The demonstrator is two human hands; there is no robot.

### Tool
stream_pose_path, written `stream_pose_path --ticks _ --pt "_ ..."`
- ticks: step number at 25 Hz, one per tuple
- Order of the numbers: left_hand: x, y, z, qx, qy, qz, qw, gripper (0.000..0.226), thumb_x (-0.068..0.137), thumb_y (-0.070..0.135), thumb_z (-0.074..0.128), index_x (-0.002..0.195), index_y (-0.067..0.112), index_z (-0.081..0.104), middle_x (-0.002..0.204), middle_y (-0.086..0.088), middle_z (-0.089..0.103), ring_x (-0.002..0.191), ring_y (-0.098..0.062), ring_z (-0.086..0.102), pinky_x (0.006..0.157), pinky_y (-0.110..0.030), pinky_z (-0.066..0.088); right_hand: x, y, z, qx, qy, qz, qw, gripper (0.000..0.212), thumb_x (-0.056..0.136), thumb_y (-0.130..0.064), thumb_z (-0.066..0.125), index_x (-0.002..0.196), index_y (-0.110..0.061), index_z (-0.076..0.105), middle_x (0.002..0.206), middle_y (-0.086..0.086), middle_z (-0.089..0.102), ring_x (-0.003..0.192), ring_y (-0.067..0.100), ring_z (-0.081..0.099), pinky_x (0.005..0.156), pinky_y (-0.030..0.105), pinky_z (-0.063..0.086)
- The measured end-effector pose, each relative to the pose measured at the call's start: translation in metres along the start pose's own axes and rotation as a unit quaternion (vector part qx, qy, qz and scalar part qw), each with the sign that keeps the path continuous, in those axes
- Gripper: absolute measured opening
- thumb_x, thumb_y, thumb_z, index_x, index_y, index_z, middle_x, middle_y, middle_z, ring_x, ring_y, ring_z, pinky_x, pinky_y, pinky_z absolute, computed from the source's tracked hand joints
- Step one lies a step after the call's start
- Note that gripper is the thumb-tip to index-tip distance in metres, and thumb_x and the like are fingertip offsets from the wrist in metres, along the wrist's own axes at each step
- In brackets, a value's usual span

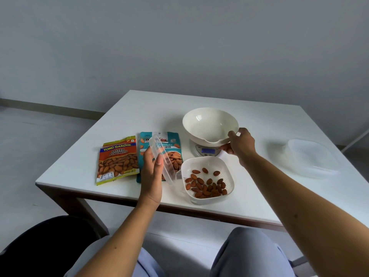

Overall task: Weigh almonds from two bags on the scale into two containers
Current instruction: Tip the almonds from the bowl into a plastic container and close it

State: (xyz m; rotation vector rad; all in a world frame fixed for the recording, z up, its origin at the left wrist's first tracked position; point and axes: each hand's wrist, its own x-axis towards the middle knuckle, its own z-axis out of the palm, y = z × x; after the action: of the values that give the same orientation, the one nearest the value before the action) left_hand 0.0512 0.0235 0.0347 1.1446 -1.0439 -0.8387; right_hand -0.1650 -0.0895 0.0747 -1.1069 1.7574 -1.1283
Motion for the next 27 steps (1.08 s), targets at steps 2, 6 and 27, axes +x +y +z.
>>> stream_pose_path --ticks 2,6,27 --pt "-0.002 0.002 0.001 0.002 0.001 -0.004 1.0 0.059 0.062 0.081 0.044 0.114 0.054 0.034 0.132 0.001 0.041 0.118 -0.011 0.047 0.093 -0.032 0.049 0.0 0.001 -0.001 -0.002 -0.009 -0.01 1.0 0.047 0.097 -0.032 0.047 0.138 -0.012 0.039 0.121 0.017 0.06 0.091 0.033 0.068 0.059 0.03 0.057" --pt "-0.004 0.003 0.002 0.007 -0.027 -0.01 1.0 0.091 0.051 0.092 0.048 0.128 0.045 0.038 0.136 -0.003 0.044 0.122 -0.012 0.049 0.097 -0.03 0.048 -0.02 0.018 -0.012 -0.008 0.004 -0.023 1.0 0.048 0.098 -0.047 0.037 0.124 -0.009 0.048 0.09 0.016 0.07 0.065 0.024 0.063 0.051 0.026 0.045" --pt "-0.007 0.03 0.057 0.569 -0.352 0.147 0.728 0.11 0.062 0.084 0.053 0.151 0.035 0.012 0.159 0.009 0.0 0.147 -0.017 0.0 0.12 -0.048 0.015 -0.082 0.076 -0.04 -0.085 -0.08 -0.153 0.981 0.047 0.099 -0.028 0.045 0.054 -0.014 0.041 0.046 -0.003 0.046 0.044 0.013 0.037 0.05 0.027 0.031"
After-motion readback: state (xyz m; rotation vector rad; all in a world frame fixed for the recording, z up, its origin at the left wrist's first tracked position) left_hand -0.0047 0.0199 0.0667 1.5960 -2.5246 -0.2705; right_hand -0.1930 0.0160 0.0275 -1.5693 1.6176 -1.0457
